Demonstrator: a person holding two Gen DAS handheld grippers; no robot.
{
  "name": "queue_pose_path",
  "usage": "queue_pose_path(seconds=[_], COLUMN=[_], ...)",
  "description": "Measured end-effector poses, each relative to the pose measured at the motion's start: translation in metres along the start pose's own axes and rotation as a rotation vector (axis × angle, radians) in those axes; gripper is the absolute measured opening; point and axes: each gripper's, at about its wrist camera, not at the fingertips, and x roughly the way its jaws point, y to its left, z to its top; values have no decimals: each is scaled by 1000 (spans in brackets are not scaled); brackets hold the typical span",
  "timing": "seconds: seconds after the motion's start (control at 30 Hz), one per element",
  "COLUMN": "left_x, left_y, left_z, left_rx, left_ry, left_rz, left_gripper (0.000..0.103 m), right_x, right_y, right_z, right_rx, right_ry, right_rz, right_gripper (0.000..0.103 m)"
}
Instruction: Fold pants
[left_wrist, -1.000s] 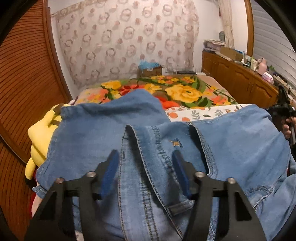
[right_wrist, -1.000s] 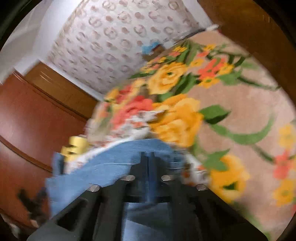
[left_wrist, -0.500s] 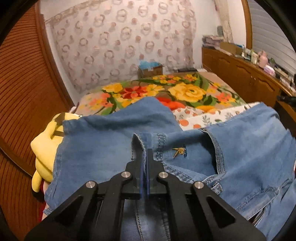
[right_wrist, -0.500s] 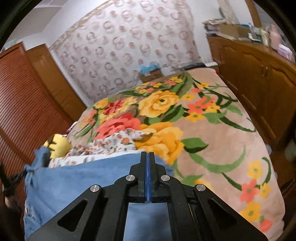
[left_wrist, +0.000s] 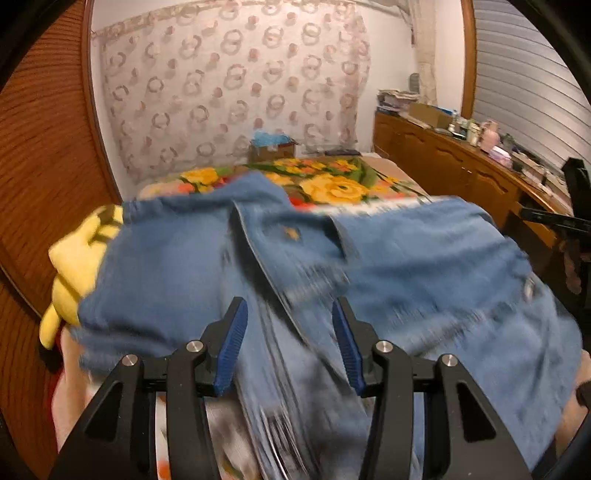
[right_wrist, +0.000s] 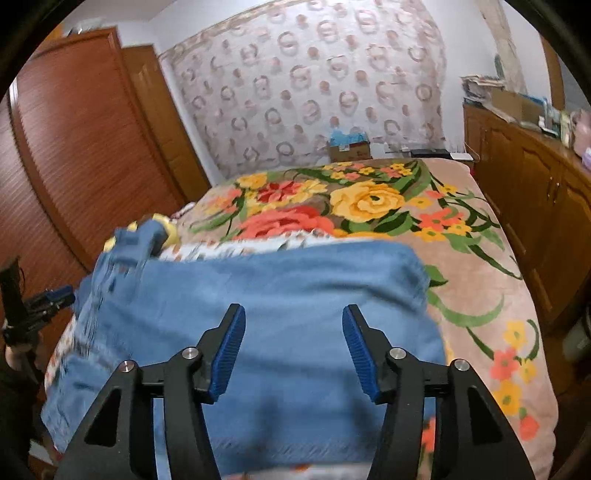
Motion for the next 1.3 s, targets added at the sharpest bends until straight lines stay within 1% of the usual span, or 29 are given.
queue_pose_path(seconds=[0.07, 0.17, 0.27, 0.4, 0.47, 0.5, 0.57, 0.6, 0.63, 0.7, 0.77, 0.87, 0.9, 0.97, 1.07, 1.1, 1.17, 1.2, 1.23, 1.27, 1.3], left_x=[-7, -11, -15, -22, -25, -25, -24, -22, -22, -29, -42, -79, -88, -96, -87, -83, -82, -84, -85, -87, -88], left_y=[-6, -15, -18, -18, -19, -20, -22, -21, -21, -22, -22, -8, -3, 5, 5, 2, -3, -3, 0, 3, 5], left_z=[-15, -40, -56, -65, -70, -72, -76, -77, -78, -81, -81, -76, -75, -77, -84, -86, -84, -82, -78, -73, -70], left_rx=[5, 23, 9, -25, -23, -14, -3, -6, -9, -1, 6, -37, -38, -25, 23, 39, 45, 26, 2, -22, -34], left_ry=[29, 70, 82, 81, 83, 86, 98, 106, 112, 91, 56, -14, -19, -2, 60, 71, 55, 39, 21, -1, -16], left_rz=[-20, -23, -24, -54, -71, -63, -50, -50, -54, -67, -61, -76, -77, -61, -57, -45, -36, -56, -71, -77, -74], left_gripper=[49, 49, 48, 48, 48, 47, 43, 36, 22, 15, 14, 13, 13, 13, 18, 19, 21, 31, 44, 50, 51], right_x=[-8, -14, -20, -29, -32, -32, -29, -27, -25, -24, -24, -27, -28, -34, -42, -42, -40, -39, -38, -37, -38], right_y=[17, 44, 64, 79, 79, 77, 77, 80, 82, 85, 89, 93, 92, 95, 98, 98, 97, 96, 94, 92, 91], right_z=[-15, -30, -47, -57, -59, -60, -59, -60, -62, -66, -67, -67, -70, -74, -82, -84, -89, -90, -91, -93, -92], right_rx=[-30, -88, -120, -150, -150, -150, -159, -166, -174, -180, -179, -176, -178, -189, -199, -199, -202, -201, -198, -190, -185], right_ry=[14, 38, 70, 87, 91, 93, 101, 105, 109, 110, 104, 100, 101, 103, 107, 112, 125, 127, 130, 132, 132], right_rz=[-15, -28, -25, -32, -39, -45, -60, -70, -75, -85, -89, -91, -90, -82, -62, -60, -62, -66, -70, -74, -75], right_gripper=[58, 58, 58, 58, 58, 58, 58, 58, 58, 58, 58, 58, 58, 60, 62, 63, 63, 64, 65, 66, 68])
